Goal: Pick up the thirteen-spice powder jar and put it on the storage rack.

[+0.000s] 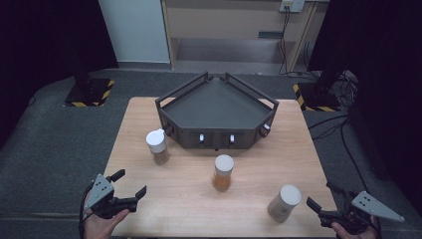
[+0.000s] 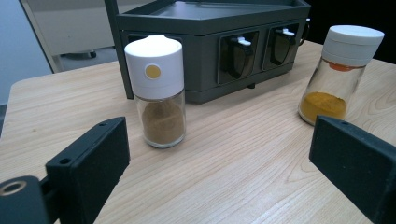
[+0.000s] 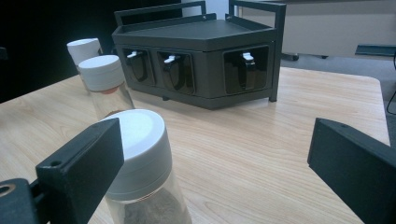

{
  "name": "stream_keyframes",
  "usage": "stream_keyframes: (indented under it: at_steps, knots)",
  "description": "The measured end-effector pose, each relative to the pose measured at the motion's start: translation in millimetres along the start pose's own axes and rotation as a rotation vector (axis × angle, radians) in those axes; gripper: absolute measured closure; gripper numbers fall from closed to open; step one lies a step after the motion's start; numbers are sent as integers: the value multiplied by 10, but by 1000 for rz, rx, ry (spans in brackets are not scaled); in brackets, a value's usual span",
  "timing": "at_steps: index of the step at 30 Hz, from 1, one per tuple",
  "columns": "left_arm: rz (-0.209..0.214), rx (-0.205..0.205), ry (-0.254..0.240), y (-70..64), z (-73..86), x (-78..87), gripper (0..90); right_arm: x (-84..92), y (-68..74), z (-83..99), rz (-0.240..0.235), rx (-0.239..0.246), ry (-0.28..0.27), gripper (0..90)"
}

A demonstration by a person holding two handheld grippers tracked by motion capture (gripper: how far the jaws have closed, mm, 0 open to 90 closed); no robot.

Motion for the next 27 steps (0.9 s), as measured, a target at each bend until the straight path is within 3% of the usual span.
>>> stream_keyframes:
  at_steps: [8, 14, 27]
  knots:
    - [17, -1, 2, -1, -9, -20, 40, 22, 37, -20, 10, 20, 13, 42]
    - [20, 16, -4, 23, -6, -17, 37, 57, 37, -13, 28, 15, 11, 43]
    - [10, 11, -1, 11, -9, -14, 36, 55, 23, 7, 35, -2, 14, 44]
Point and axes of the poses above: each handheld gripper's, and its own axes: x roughly backward along the jaws, z roughly out of its underside, y roughly to its left, the point moved 6 cm from there along -x, roughly forward along the jaws, and after that the axes turned 13 degrees about x, right-handed, at the moved point
